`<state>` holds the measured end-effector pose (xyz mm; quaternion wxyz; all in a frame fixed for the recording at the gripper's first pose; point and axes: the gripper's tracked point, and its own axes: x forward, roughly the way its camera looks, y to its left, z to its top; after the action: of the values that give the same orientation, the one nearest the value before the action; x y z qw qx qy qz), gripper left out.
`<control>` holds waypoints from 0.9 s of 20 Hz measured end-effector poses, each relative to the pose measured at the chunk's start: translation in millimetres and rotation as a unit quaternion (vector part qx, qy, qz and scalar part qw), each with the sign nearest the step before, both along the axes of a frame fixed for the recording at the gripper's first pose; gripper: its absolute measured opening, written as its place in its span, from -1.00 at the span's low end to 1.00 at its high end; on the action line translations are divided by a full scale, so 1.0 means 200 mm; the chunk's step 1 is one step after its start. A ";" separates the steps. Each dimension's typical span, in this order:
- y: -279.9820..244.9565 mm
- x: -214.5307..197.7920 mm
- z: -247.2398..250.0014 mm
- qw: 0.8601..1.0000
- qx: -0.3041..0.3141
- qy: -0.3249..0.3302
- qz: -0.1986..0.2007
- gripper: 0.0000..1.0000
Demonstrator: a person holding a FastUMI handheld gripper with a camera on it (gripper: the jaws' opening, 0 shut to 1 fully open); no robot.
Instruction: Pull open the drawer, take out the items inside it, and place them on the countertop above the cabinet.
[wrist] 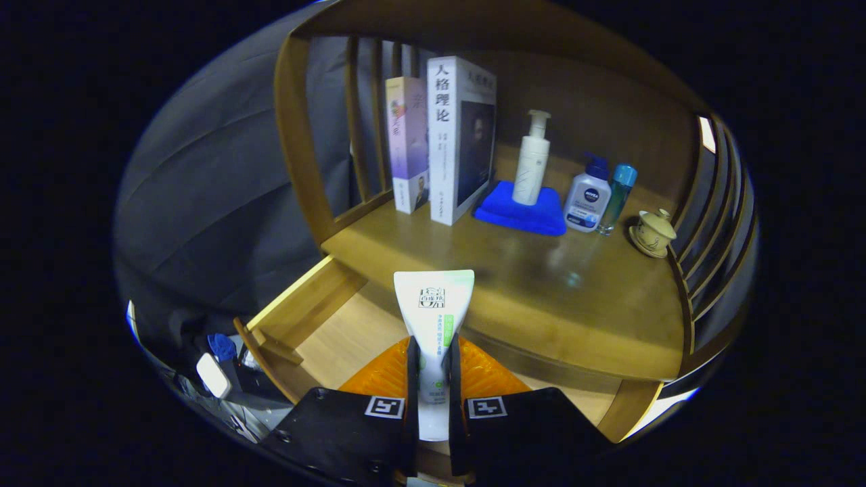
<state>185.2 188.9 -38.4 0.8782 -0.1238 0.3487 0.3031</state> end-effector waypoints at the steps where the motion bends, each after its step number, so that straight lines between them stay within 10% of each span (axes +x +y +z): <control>1: 0.00 0.05 0.02 1.000 0.007 -0.002 -0.012 -0.60; 18: -0.08 0.69 -0.05 0.962 0.116 0.025 -0.246 -0.46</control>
<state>322.3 172.9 -48.6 0.9248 0.0760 0.3532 0.1190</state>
